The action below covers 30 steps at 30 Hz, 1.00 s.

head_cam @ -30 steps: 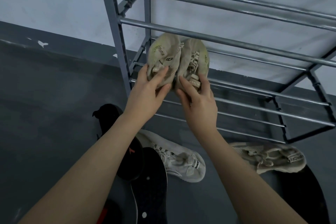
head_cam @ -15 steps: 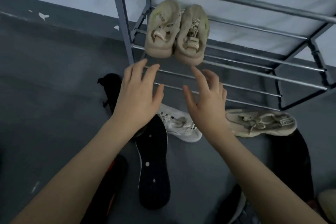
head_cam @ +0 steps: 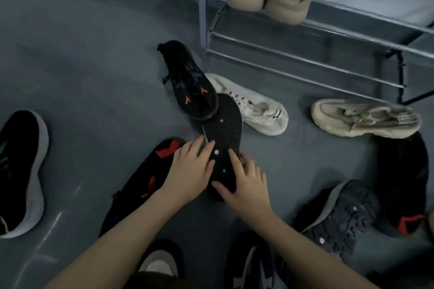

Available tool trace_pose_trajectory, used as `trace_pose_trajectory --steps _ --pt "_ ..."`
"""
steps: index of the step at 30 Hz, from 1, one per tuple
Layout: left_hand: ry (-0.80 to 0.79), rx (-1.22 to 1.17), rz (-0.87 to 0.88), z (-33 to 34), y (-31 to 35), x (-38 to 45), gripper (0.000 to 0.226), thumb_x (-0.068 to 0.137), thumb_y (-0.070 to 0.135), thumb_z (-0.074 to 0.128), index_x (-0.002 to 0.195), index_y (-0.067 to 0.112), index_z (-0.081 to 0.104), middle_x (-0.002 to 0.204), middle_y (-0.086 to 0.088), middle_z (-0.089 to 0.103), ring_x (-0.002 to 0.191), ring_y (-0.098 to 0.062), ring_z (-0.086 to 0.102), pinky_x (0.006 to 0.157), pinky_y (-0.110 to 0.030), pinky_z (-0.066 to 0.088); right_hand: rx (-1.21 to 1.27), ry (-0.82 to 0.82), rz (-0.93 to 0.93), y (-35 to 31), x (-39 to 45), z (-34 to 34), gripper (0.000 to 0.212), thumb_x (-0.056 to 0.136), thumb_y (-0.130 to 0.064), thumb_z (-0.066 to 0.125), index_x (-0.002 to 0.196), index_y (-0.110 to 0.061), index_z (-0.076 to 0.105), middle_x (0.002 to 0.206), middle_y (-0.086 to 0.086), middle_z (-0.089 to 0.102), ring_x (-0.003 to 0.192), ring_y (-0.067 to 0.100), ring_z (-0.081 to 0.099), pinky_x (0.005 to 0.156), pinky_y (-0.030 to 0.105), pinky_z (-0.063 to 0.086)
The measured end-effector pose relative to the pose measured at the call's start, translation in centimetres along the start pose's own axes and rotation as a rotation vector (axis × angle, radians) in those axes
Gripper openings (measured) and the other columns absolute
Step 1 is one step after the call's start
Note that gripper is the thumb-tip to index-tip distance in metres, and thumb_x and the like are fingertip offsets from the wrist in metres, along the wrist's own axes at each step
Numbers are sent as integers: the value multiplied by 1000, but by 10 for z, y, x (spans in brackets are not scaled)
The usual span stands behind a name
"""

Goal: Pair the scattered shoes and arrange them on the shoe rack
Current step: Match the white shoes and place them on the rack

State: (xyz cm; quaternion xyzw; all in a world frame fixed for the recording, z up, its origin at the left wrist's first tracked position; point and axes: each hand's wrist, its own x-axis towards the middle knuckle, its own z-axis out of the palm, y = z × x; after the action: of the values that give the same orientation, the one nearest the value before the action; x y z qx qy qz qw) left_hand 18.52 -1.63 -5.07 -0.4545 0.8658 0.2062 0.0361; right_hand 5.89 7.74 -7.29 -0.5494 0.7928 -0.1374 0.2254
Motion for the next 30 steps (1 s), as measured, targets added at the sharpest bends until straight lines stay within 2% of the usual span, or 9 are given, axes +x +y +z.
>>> trace_pose_trajectory --steps 3,8,14,17,21,23,26,28,30 --pt "-57 3 22 14 -5 1 62 89 41 17 141 15 37 145 -13 40 127 -31 42 101 -45 32 -50 47 -20 -5 -1 12 94 65 -76 52 141 -24 36 133 18 46 107 34 55 87 44 44" --pt "-40 15 55 19 -21 1 59 90 42 12 144 28 30 148 -9 36 133 -28 35 103 -42 23 -82 61 -6 -9 1 18 104 55 -78 50 141 -23 33 135 22 42 112 37 51 92 46 40" --pt "-48 -35 97 19 -15 0 58 88 50 7 145 42 13 156 3 17 138 -21 23 105 -38 13 125 37 -12 6 -4 -1 87 61 -60 57 138 -25 36 144 14 35 122 30 43 99 39 30" --pt "1 -217 130 22 1 -7 57 87 53 9 142 46 -3 156 11 -2 137 -5 19 103 -26 9 362 73 -24 19 -11 -30 74 64 -51 57 132 -24 46 140 3 41 125 17 43 104 37 34" --pt "103 -408 171 24 33 -9 57 91 50 18 144 39 1 150 21 -9 137 4 9 103 -13 -1 613 77 1 36 -25 -58 58 71 -39 51 127 -25 50 126 -7 56 118 8 50 102 37 39" --pt "110 -396 231 24 44 -2 58 92 47 23 146 36 4 152 19 -7 141 -2 9 108 -23 4 552 86 18 53 -32 -61 54 78 -39 43 131 -27 49 125 -9 58 116 11 52 103 40 35" --pt "56 -263 367 28 56 13 58 92 47 28 147 37 9 154 18 -7 141 -12 16 111 -41 12 352 141 90 76 -43 -56 54 87 -45 27 136 -30 43 121 -7 56 114 14 49 96 24 24" --pt "60 -134 483 36 66 22 56 92 43 30 146 34 14 155 14 -4 138 -17 21 109 -46 17 293 152 131 84 -49 -52 57 90 -52 27 142 -29 34 119 -5 52 112 14 47 89 24 22" --pt "101 -100 458 43 77 26 56 93 40 32 146 32 16 157 6 1 136 -24 23 106 -46 21 193 152 90 89 -53 -45 65 88 -57 37 145 -26 27 124 -3 48 113 13 45 91 29 27"
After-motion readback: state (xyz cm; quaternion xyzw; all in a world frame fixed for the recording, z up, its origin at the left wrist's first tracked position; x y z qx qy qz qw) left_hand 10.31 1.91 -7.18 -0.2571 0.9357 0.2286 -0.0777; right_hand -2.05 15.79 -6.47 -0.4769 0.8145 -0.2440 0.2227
